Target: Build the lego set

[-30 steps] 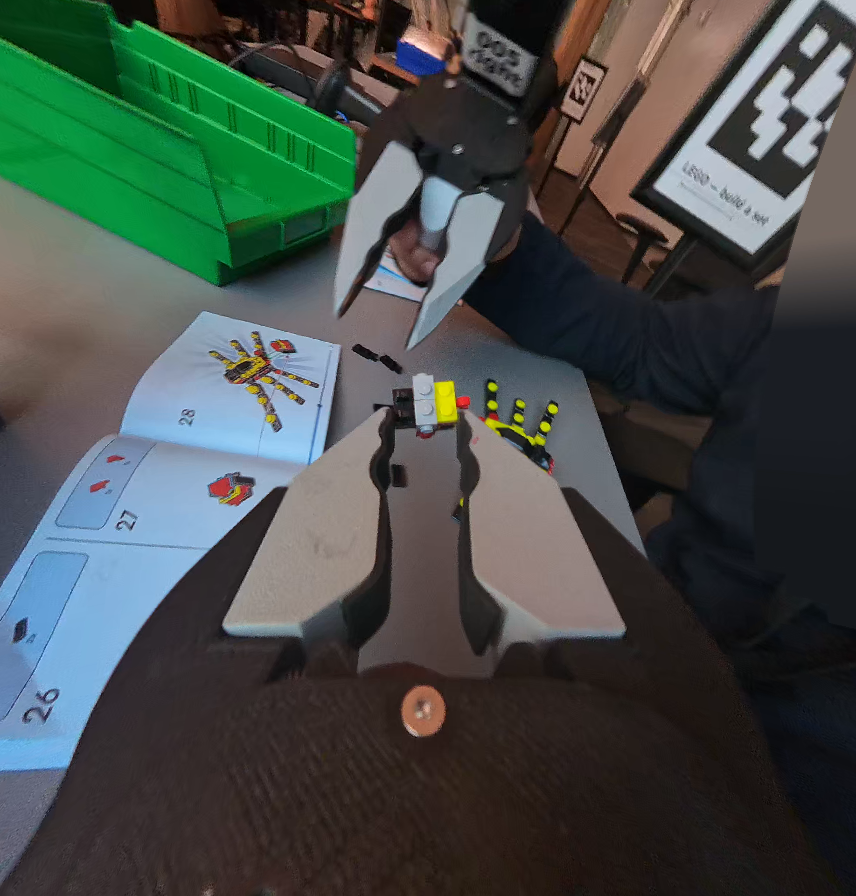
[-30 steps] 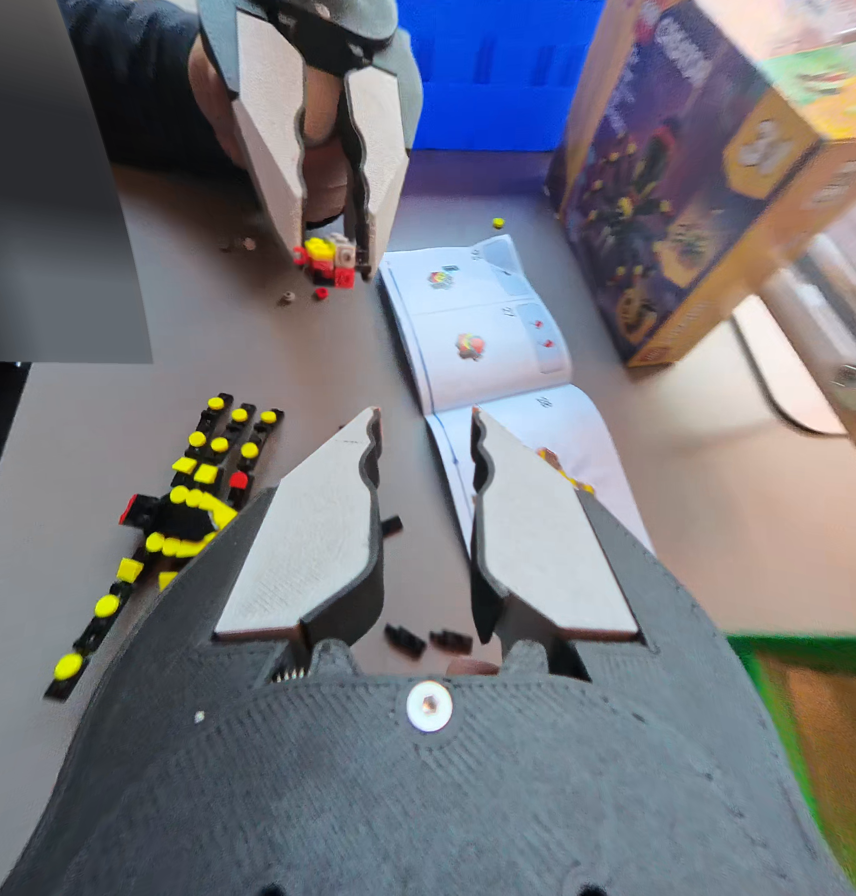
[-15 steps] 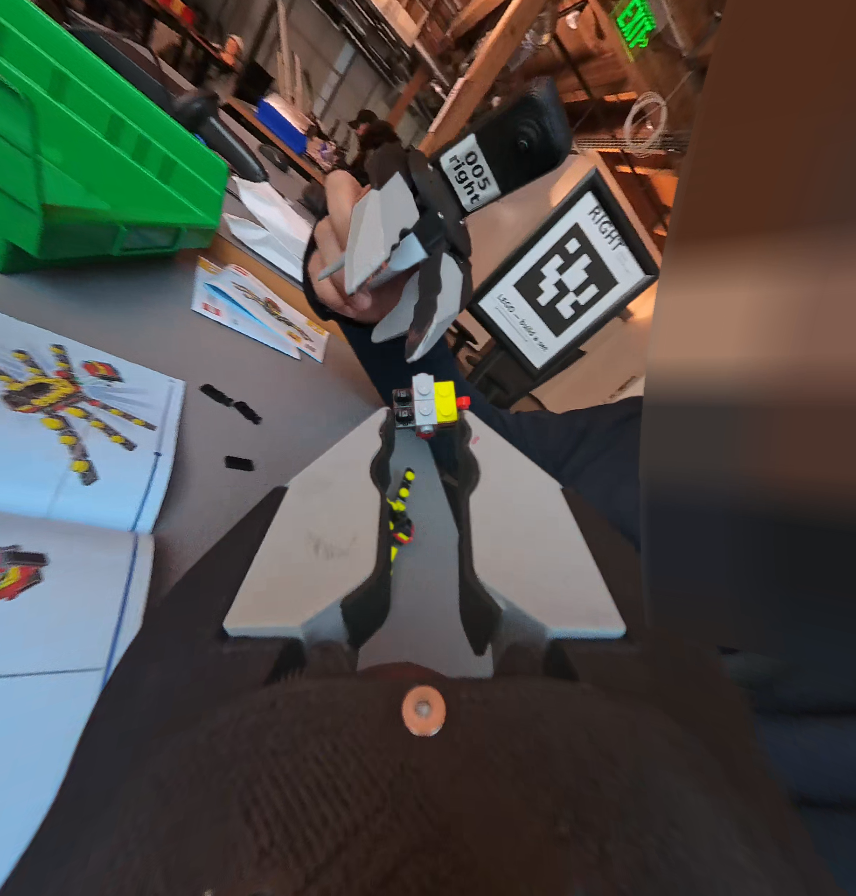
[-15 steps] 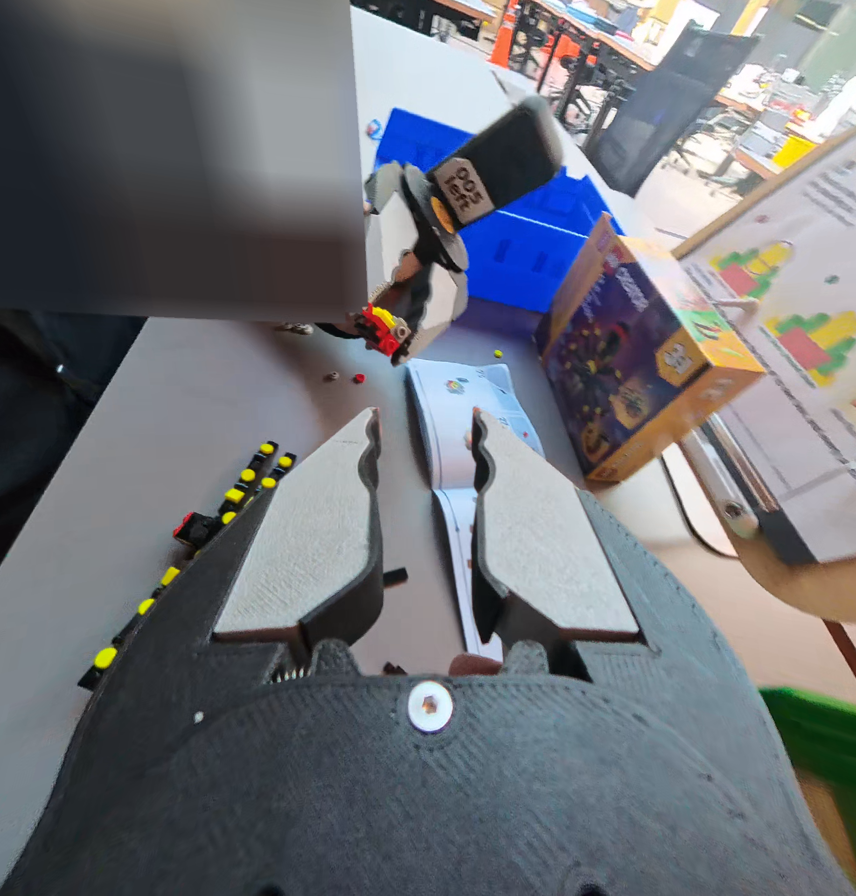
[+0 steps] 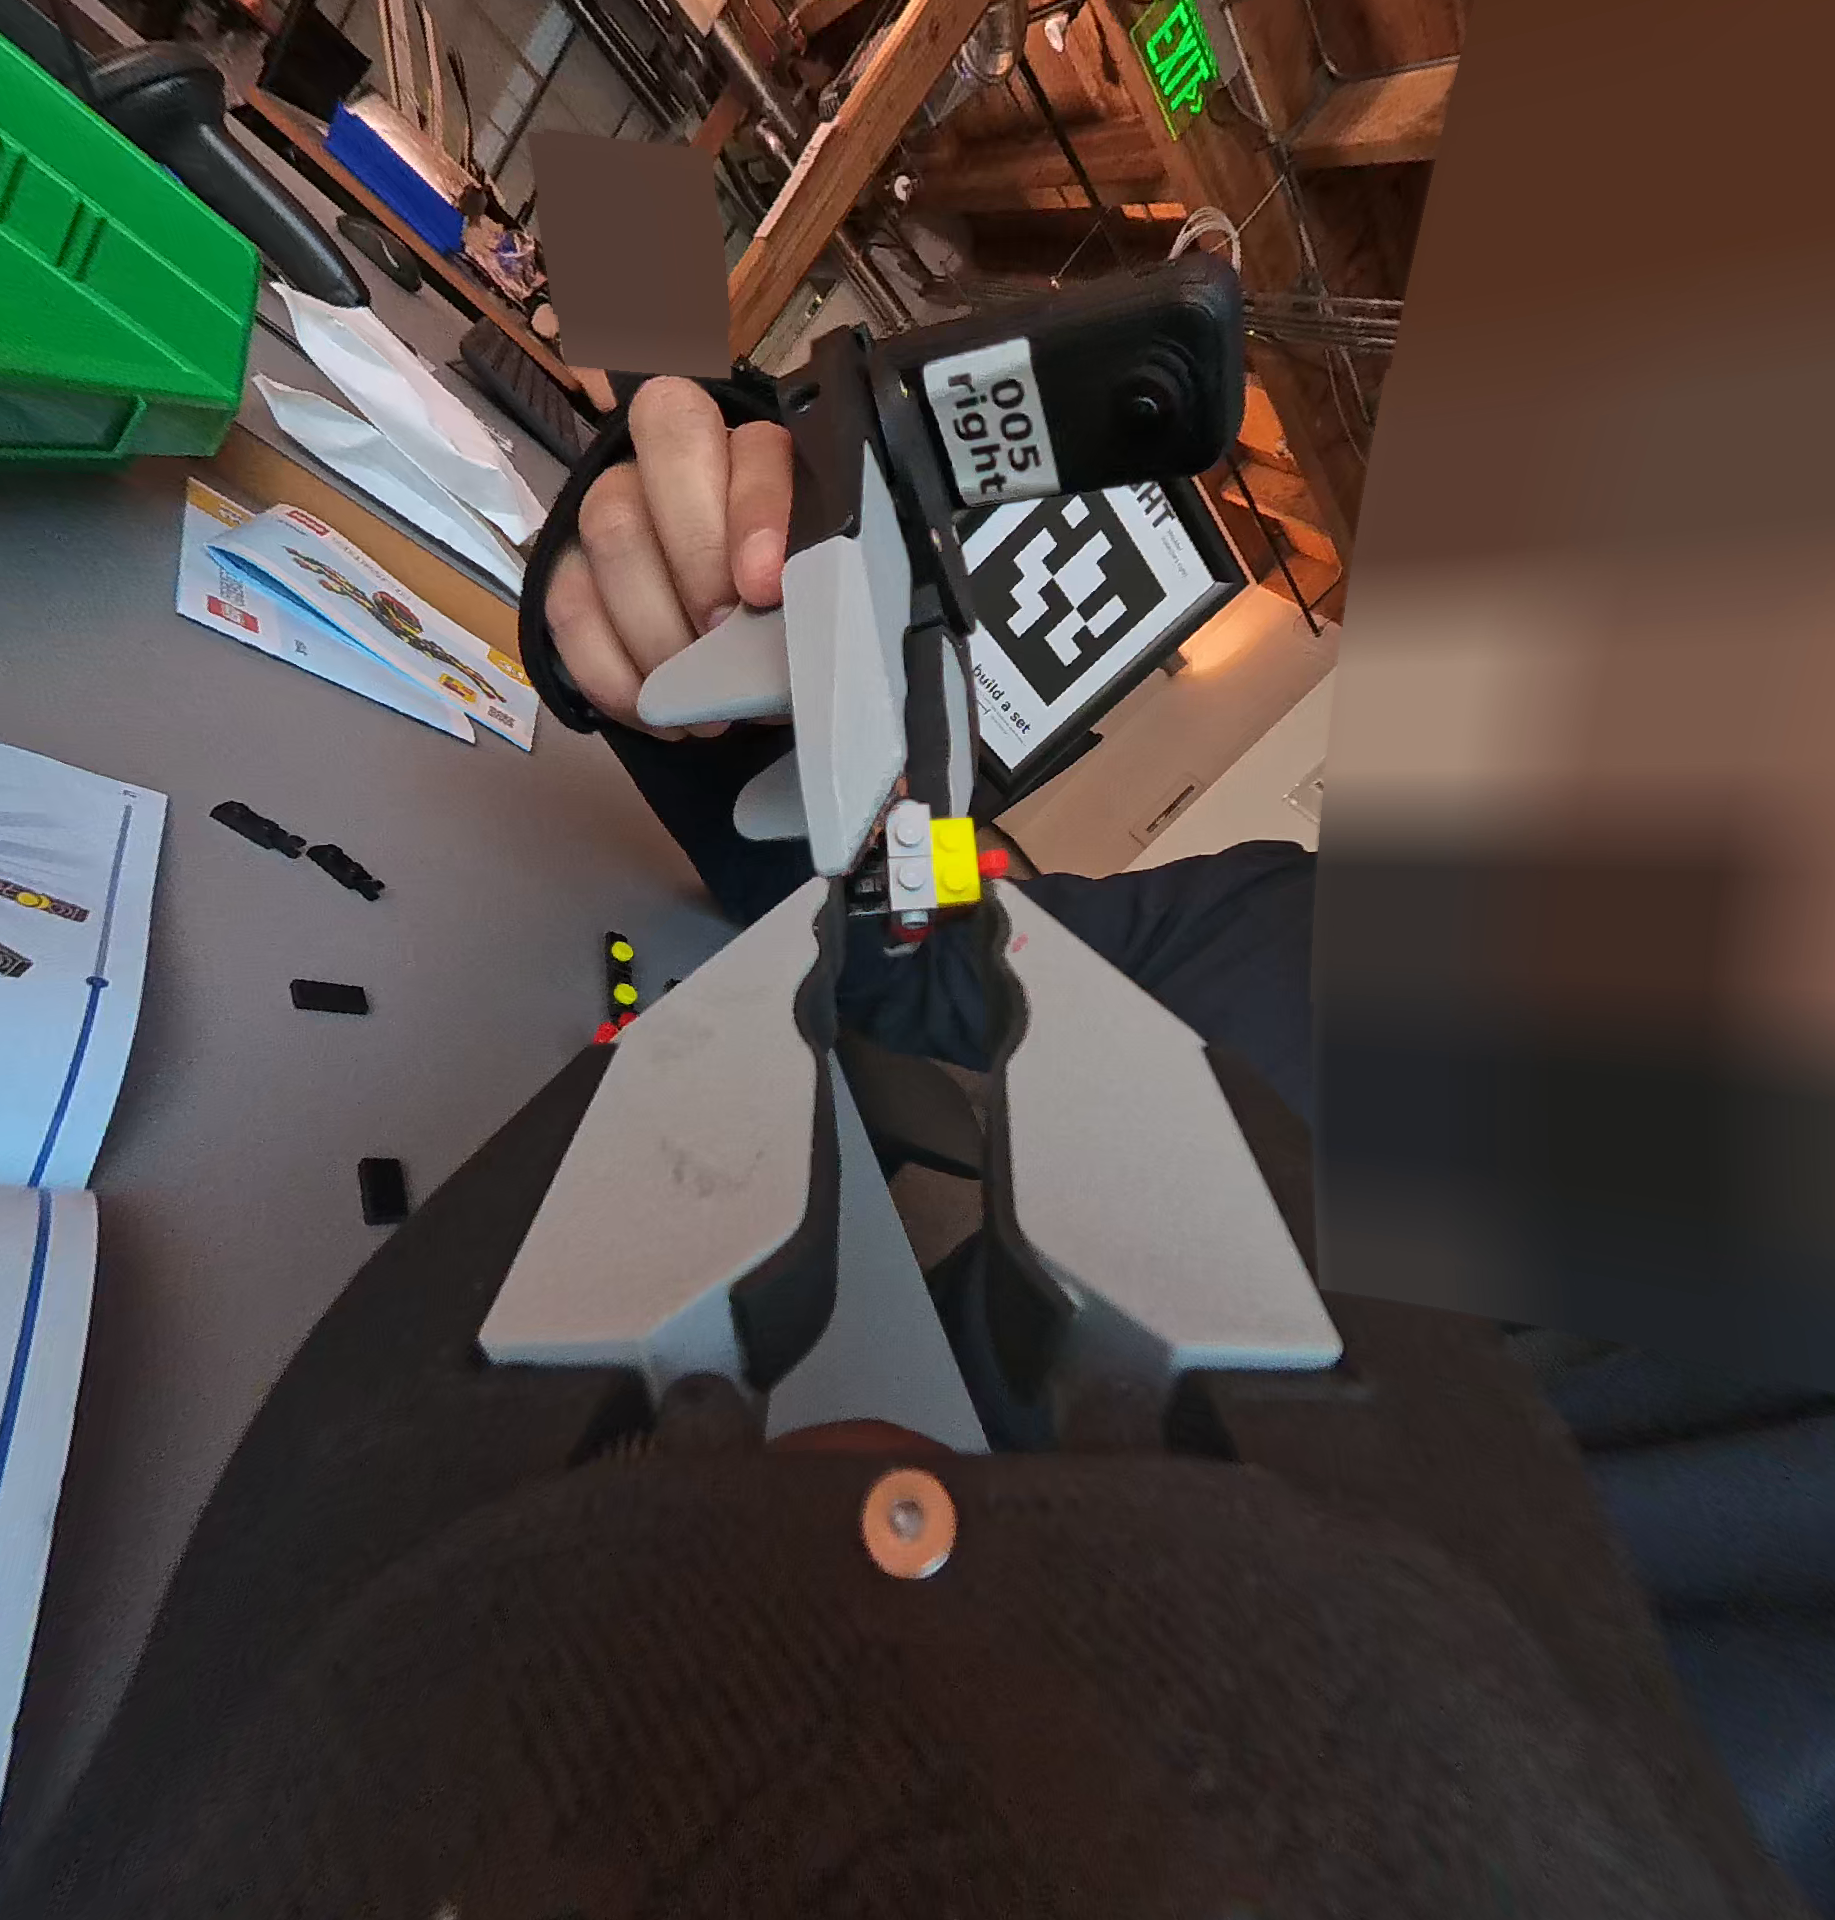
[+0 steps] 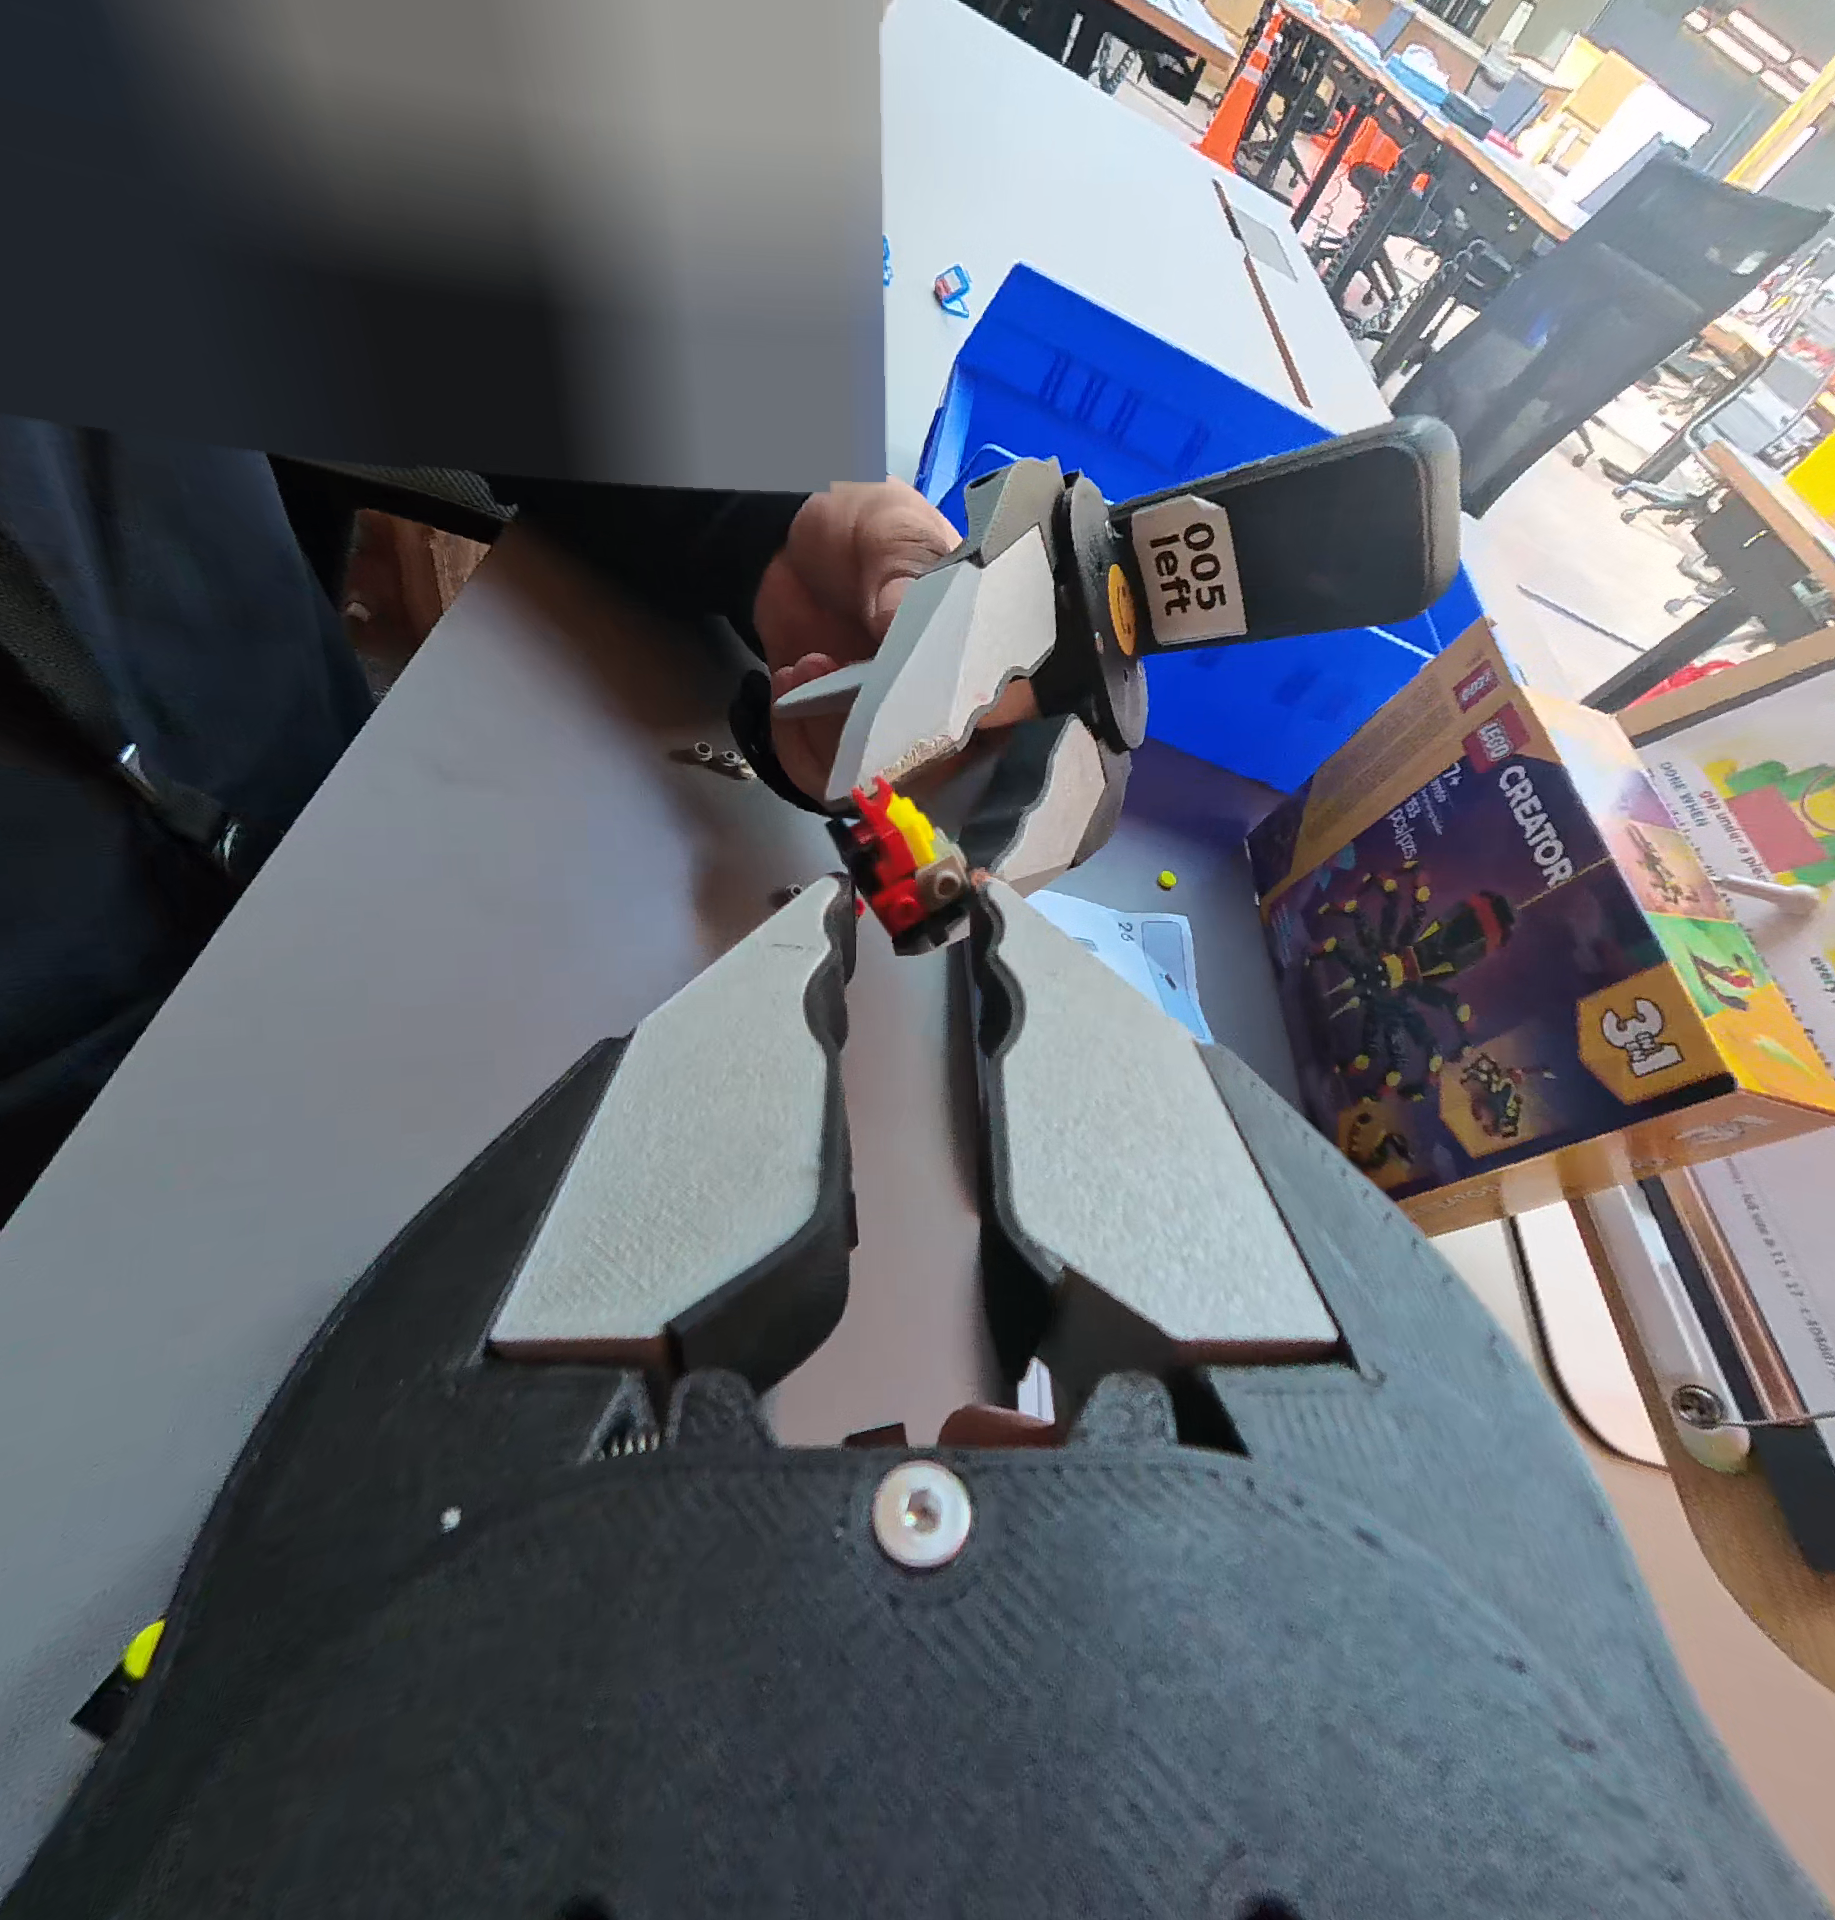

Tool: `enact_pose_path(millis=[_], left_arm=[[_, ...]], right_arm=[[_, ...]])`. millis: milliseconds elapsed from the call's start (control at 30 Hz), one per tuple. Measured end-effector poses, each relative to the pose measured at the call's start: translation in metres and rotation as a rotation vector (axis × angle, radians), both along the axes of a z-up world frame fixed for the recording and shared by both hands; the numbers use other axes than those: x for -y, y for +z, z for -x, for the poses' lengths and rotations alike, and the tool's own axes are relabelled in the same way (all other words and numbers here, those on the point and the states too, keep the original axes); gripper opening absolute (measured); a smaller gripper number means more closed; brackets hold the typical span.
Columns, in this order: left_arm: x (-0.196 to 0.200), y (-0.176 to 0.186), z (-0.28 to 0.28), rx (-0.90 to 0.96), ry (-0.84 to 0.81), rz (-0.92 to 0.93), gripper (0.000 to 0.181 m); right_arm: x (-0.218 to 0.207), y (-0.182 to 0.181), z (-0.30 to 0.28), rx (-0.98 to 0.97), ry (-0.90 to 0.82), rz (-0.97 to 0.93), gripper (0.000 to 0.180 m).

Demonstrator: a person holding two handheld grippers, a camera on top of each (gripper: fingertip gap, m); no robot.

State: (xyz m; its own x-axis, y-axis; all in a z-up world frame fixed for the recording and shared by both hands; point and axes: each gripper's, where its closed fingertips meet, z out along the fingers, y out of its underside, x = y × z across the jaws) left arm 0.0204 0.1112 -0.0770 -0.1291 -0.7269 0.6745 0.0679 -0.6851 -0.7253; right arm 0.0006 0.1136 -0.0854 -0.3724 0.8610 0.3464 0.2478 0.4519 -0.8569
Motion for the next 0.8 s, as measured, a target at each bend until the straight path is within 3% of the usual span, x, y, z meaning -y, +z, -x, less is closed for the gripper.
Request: enact_pose_path(millis=[333,567,667,800], left_arm=[[-0.012,-0.011,0.015,-0.159,0.111,-0.139,0.02],[-0.028,-0.048,0.017,-0.615,0.329,-0.566,0.045],[-0.03,-0.05,0.014,-0.711,0.384,-0.702,0.04],[-0.031,-0.061,0.016,-0.84,0.404,-0.881,0.021]], right_arm=[[-0.011,-0.015,-0.003,0.066,-0.057,-0.01,0.016],[-0.034,-0.045,0.0,0.215,-0.174,0.052,0.016],[-0.031,-0.05,0.003,0.237,-0.174,0.053,0.016],[-0.026,-0.052,0.005,0.245,-0.164,0.047,0.016]])
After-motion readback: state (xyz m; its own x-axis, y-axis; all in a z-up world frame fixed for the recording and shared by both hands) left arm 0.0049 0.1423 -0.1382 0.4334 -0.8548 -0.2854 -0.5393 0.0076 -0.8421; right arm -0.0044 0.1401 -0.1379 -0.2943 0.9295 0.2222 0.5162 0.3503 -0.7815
